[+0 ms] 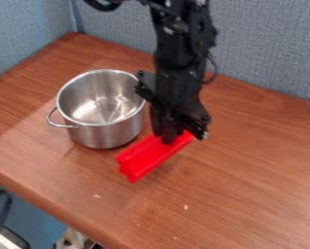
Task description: Move the red object from the metal pot to the table
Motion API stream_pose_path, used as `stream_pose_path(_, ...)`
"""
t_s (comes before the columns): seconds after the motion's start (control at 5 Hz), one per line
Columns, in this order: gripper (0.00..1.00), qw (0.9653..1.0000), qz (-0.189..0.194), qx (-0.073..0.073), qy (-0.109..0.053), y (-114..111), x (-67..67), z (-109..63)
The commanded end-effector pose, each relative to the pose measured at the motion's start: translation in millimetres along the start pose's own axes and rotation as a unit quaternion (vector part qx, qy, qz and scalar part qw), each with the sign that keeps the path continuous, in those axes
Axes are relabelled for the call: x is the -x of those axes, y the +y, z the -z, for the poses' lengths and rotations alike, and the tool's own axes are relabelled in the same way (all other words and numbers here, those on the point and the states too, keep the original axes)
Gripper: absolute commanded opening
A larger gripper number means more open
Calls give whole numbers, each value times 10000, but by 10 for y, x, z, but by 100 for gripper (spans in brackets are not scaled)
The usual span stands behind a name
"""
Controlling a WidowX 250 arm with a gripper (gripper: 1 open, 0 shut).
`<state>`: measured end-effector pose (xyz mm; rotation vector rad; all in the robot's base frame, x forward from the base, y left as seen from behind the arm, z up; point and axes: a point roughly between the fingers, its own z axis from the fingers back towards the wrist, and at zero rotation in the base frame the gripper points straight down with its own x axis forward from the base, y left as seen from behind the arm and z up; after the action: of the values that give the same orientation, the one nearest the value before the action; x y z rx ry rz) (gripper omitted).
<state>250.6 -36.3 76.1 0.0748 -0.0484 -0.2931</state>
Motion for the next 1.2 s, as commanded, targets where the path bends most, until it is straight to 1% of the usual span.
stream_pose_path(0.0, 0, 9996, 215, -49, -147, -66, -86, 42)
stream_pose_path(0.2, 0, 9997, 207, -46, -153, -53, -96, 148)
stream_pose_path(0.6, 0, 9996, 114, 82, -229, 48, -62, 330)
stream_pose_path(0.8, 0, 9995, -192, 83, -224, 54, -18, 315)
stream_pose_path(1.0, 0, 9984, -505, 91, -224, 51, 29, 291)
